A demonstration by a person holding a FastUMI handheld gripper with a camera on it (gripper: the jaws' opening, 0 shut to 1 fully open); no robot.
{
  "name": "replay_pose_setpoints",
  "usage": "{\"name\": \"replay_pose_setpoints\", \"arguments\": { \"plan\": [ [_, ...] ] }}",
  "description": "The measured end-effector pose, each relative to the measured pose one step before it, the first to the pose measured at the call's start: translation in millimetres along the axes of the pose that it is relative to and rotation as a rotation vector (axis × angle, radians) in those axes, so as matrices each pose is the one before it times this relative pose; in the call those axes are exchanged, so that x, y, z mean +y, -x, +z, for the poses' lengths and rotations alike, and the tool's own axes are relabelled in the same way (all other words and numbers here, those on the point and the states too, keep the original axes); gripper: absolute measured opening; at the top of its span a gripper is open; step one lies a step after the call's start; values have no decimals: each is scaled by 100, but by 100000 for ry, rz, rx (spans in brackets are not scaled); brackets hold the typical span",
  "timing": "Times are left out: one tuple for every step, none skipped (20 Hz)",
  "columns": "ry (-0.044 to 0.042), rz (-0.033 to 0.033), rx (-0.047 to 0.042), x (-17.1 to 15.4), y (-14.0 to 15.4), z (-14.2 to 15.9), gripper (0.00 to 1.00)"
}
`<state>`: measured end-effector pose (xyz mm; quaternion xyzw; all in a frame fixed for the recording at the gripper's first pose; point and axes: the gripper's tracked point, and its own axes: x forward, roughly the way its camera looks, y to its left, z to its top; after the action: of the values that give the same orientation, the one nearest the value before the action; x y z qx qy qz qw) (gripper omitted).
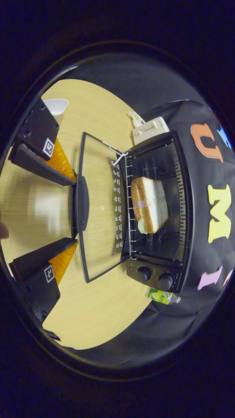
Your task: Open the toaster oven, put the food inside, and close the toaster oven door.
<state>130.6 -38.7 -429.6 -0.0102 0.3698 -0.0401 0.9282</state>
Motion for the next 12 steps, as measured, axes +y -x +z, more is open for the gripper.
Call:
{"name": "replay_pose_setpoints", "arguments": {
  "plan": [
    [-422,95,-571,-41,237,295,100],
    [-931,217,-554,-27,490,373,100],
    [-24,286,-280,31,326,477,100],
    [-18,-60,-847,54,221,671,100],
    [-58,-99,-1000,28,329,715,100],
    [-366,-26,-1139,101,477,781,100],
    [-680,116,-1475,74,400,795,100],
    [-371,247,-1404,110,401,633,100],
    [-1246,290,-1749,52,260,1037,100],
    [-1156,232,-1368,-54,409,622,100],
    [-579,4,-1345,29,204,662,100],
    [538,-76,-1674,115,170,957,100]
  ]
}}
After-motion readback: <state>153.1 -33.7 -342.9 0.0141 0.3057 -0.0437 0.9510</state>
